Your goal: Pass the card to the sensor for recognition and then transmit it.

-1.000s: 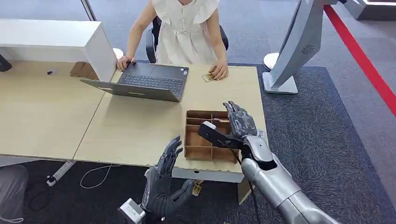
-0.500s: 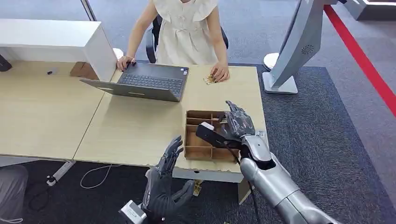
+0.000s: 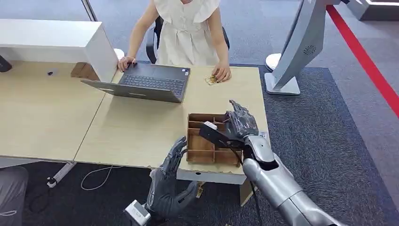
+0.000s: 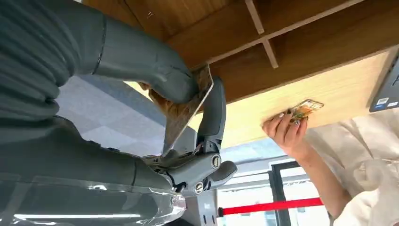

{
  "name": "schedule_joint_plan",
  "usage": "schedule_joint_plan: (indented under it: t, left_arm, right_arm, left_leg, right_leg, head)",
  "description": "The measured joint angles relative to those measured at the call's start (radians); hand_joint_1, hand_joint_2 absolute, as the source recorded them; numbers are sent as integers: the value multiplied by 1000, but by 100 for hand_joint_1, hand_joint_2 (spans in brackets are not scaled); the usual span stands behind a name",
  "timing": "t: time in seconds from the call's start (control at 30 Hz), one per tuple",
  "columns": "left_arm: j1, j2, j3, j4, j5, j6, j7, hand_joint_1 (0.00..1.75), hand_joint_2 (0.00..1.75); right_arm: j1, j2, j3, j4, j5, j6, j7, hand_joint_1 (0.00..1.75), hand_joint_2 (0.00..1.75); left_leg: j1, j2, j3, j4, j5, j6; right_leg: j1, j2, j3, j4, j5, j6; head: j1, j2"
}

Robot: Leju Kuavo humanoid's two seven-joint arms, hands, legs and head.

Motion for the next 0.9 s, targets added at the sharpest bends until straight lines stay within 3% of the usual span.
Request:
schedule_joint_plan:
  t: [0.2, 0.57, 0.9]
  left_arm:
    - [0, -6, 6, 11, -8, -17, -19, 0, 175]
    - [-9, -26, 18, 43, -12, -40, -48, 0, 175]
    - [-16, -40, 26, 68, -15, -41, -60, 0, 175]
  right_arm:
    - [17, -8, -21, -39, 40, -36, 19, 175, 175]
    - [18, -53, -69, -208, 79, -6, 64, 175, 175]
    - [18, -77, -87, -274, 76, -5, 68, 175, 175]
  left_leg:
    - [0, 0, 0, 0, 0, 0]
    - [0, 0, 0, 0, 0, 0]
    - [0, 0, 0, 0, 0, 0]
  right_leg:
    - [0, 0, 0, 0, 0, 0]
    - [0, 0, 0, 0, 0, 0]
    - [0, 0, 0, 0, 0, 0]
  head:
    - [0, 0]
    - [0, 0]
    - [0, 0]
